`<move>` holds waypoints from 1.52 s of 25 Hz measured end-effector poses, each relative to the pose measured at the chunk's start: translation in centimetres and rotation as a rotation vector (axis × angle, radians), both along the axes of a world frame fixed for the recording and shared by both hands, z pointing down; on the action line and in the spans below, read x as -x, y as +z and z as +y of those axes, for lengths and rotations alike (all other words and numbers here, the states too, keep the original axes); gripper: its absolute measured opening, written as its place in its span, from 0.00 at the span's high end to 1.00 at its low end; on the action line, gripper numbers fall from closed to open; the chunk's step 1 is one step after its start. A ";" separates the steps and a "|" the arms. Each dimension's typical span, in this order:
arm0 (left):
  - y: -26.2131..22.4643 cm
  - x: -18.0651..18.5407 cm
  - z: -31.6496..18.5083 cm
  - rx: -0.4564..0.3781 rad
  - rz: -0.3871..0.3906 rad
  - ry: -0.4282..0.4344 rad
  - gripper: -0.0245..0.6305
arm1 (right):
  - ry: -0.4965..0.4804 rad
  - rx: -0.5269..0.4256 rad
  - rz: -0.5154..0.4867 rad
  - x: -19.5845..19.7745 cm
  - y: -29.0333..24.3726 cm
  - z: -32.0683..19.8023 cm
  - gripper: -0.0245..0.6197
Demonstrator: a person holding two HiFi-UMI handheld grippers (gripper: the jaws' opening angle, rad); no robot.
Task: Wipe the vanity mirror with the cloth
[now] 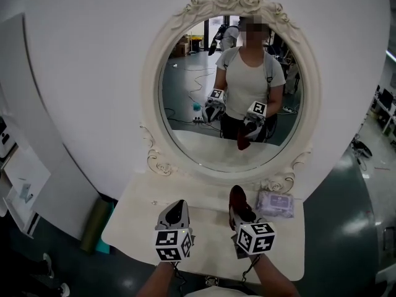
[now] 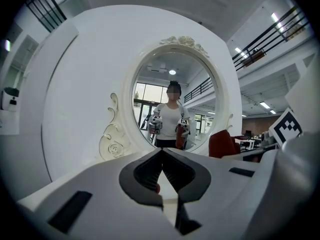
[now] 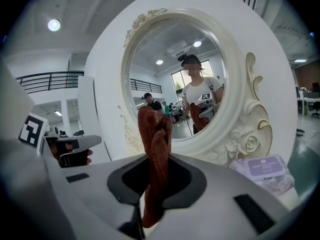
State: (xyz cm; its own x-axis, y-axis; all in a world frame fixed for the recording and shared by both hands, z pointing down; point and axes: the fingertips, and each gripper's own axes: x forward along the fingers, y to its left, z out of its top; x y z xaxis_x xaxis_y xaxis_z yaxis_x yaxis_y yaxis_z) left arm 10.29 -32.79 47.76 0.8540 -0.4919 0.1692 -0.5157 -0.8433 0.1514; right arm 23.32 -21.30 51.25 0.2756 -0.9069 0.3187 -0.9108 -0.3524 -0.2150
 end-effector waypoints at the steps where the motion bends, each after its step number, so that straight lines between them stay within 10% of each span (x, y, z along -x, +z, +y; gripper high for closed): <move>1: -0.2 -0.1 -0.1 -0.003 -0.004 0.003 0.95 | -0.013 0.010 0.017 0.0 -0.5 -0.3 0.87; 14: -12.9 -2.4 -5.0 -0.145 0.021 0.039 0.95 | -0.185 0.025 0.401 0.0 -15.4 -6.0 0.87; 38: -31.9 -4.4 -15.7 -0.310 0.098 -0.050 0.95 | 0.020 0.265 1.421 -0.8 -40.1 -20.8 0.87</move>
State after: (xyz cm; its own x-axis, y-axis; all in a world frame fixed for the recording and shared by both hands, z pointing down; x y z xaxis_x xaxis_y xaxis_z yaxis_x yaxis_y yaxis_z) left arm 14.72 -48.46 15.85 0.8324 -0.5487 -0.0772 -0.5532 -0.8311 -0.0579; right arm 24.13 -42.07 11.12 0.5085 -0.8577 -0.0752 -0.2894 -0.2526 0.9233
